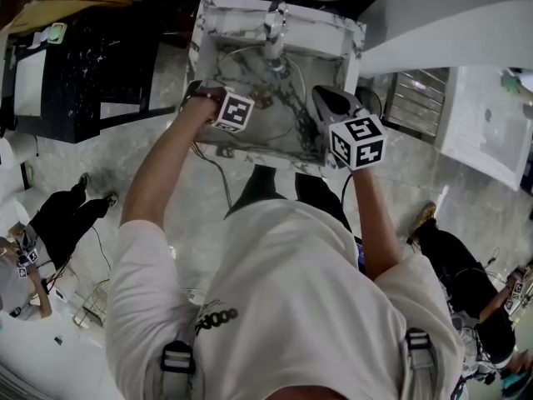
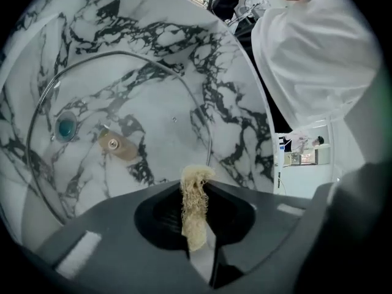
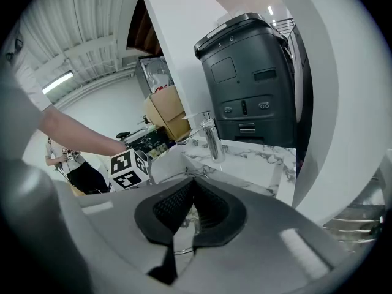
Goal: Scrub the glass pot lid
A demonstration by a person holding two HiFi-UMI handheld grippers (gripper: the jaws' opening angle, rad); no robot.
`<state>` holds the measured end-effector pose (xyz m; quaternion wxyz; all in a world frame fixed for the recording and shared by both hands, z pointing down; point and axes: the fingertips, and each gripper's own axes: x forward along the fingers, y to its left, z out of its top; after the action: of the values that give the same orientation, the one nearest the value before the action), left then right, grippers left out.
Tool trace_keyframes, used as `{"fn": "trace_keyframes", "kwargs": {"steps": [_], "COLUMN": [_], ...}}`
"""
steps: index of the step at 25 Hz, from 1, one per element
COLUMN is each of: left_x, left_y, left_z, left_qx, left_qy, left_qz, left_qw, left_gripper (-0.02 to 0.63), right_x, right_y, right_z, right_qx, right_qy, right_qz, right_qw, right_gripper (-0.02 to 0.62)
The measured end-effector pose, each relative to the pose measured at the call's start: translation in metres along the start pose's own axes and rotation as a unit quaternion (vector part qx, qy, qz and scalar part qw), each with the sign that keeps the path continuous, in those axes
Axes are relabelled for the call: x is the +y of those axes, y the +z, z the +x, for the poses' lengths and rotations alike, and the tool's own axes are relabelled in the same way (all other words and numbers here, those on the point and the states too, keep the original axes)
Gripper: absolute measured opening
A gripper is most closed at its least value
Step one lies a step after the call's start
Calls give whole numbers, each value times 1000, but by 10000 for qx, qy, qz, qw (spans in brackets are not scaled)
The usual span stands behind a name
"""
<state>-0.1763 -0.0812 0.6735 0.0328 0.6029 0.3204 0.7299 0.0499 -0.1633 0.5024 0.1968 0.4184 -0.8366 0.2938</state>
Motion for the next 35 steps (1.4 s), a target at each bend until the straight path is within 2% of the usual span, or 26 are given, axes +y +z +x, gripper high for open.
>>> {"fn": "trace_keyframes", "kwargs": {"steps": [6, 11, 15, 18, 21, 23, 28, 32, 35], "left_x": [29, 58, 87, 114, 138, 153, 182, 193, 195], "left_y": [-27, -33, -46, -52, -52, -49, -41, -21, 0], "left_z": [-7, -1, -12, -25, -42, -54, -79, -98, -105], "left_qx": [353, 537, 684, 605, 451, 397, 265, -227, -782], "left_qy": [436, 862, 1400, 1926, 2581, 3044, 4126, 4689, 4831], "left_qz": [-408, -518, -785, -957, -1123, -1196, -1538, -1833, -2152], "left_qw": [9976, 9935, 9847, 9747, 9585, 9442, 8974, 8637, 8451], "left_gripper": [52, 52, 54, 54, 54, 54, 52, 52, 51], "right_x": [-3, -4, -8, -11, -13, -14, -15, -16, -14], "right_y": [-2, -6, -8, -9, -11, -12, -15, -18, -20], "right_z": [0, 2, 0, -1, -2, -2, -4, -4, -5], "right_qx": [13, 33, 29, 40, 57, 76, 96, 118, 129], "right_qy": [-20, -46, -88, -133, -161, -180, -221, -239, -237], "right_qz": [35, 94, 128, 161, 189, 206, 241, 369, 375], "right_qw": [10000, 9999, 9999, 9998, 9997, 9996, 9994, 9990, 9989], "right_gripper": [3, 3, 3, 3, 3, 3, 3, 3, 3]}}
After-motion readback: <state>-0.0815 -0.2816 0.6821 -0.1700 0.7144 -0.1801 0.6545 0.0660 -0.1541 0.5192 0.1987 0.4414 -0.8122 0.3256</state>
